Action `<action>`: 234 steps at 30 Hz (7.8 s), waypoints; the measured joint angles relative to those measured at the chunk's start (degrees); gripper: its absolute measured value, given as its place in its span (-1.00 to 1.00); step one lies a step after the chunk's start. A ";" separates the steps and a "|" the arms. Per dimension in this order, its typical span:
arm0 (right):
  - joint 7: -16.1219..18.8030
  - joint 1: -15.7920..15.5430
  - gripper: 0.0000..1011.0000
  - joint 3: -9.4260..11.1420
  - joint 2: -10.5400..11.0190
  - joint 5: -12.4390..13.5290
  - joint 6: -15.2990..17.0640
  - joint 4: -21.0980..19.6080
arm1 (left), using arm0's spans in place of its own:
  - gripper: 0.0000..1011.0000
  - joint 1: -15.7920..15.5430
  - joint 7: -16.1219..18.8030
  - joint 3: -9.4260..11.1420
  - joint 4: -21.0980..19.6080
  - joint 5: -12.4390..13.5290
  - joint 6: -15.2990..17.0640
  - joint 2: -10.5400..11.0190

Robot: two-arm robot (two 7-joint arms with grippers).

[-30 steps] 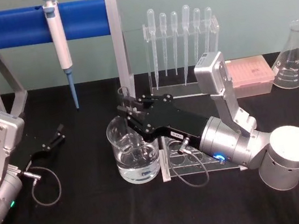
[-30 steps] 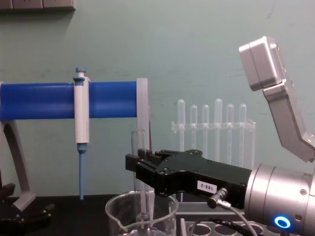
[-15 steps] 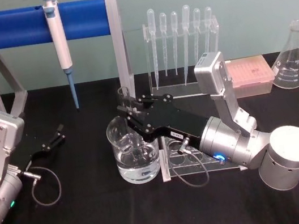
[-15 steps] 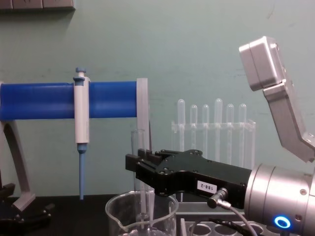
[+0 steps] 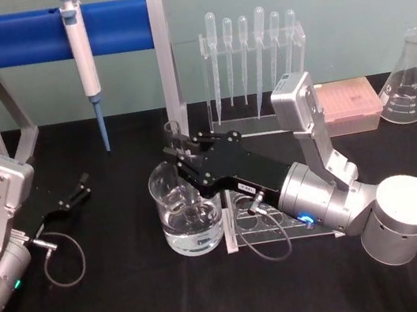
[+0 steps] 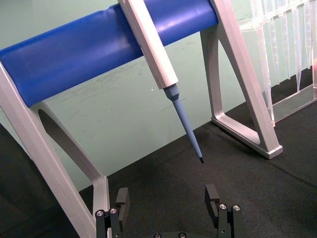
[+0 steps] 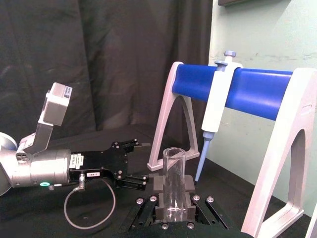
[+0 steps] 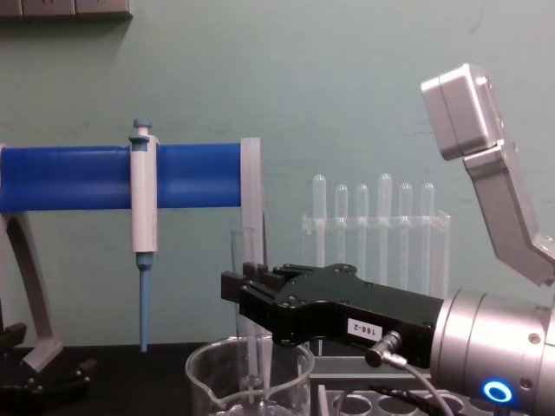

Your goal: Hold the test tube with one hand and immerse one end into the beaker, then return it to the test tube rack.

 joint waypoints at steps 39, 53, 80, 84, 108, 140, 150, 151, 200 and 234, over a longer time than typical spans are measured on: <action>0.00 0.00 -0.55 0.00 0.00 0.00 0.00 0.00 | 0.98 0.00 0.00 0.00 0.00 0.00 0.00 0.00; 0.00 0.00 -0.55 0.00 0.00 0.00 0.00 0.00 | 0.98 0.00 0.00 0.00 0.00 0.00 0.00 0.00; 0.00 0.00 -0.55 0.00 0.00 0.00 0.00 0.00 | 0.98 0.00 0.00 0.00 0.00 0.00 0.00 0.00; 0.00 0.00 -0.55 0.00 0.00 0.00 0.00 0.00 | 0.98 0.00 0.00 0.00 0.00 0.00 0.00 0.00; 0.00 0.00 -0.55 0.00 0.00 0.00 0.00 0.00 | 0.98 0.00 0.00 0.00 0.00 0.00 0.00 0.00; 0.00 0.00 -0.55 0.00 0.00 0.00 0.00 0.00 | 0.98 0.00 0.00 0.00 0.00 0.00 0.00 0.00; 0.00 0.00 -0.55 0.00 0.00 0.00 0.00 0.00 | 0.98 0.00 0.00 0.00 0.00 0.00 0.00 0.00; 0.00 0.00 -0.55 0.00 0.00 0.00 0.00 0.00 | 0.98 0.00 0.00 0.00 0.00 0.00 0.00 0.00; 0.00 0.00 -0.55 0.00 0.00 0.00 0.00 0.00 | 0.98 0.00 0.00 0.00 0.00 0.00 0.00 0.00; 0.00 0.00 -0.55 0.00 0.00 0.00 0.00 0.00 | 0.98 0.00 0.00 0.00 0.00 0.00 0.00 0.00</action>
